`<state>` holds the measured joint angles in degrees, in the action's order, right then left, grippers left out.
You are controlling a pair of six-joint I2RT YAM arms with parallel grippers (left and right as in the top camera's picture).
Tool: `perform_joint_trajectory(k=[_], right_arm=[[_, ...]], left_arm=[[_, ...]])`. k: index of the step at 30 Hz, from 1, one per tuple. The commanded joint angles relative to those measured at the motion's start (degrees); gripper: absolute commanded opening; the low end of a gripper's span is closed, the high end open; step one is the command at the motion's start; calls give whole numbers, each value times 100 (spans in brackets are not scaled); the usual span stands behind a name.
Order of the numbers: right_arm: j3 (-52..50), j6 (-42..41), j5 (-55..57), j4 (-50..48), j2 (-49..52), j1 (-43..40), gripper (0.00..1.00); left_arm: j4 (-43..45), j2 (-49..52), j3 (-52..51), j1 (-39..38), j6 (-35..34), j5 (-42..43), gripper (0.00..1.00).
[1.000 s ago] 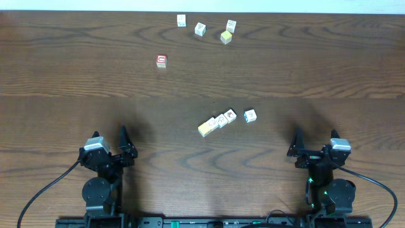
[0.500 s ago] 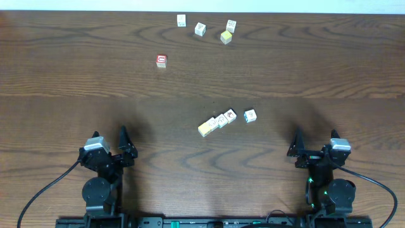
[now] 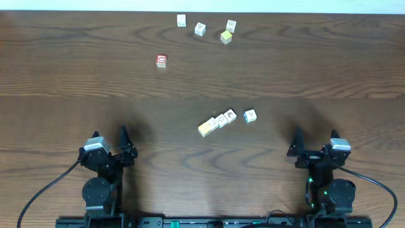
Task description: Lift 5 blocks
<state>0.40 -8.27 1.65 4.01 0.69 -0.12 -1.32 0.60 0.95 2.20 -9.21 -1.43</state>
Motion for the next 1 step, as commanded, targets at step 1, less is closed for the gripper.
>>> perform_joint_trajectory(k=[1], right_arm=[[-9, 85, -44, 24, -33, -55, 99]], left_arm=[[-278, -31, -72, 24, -31, -68, 76]])
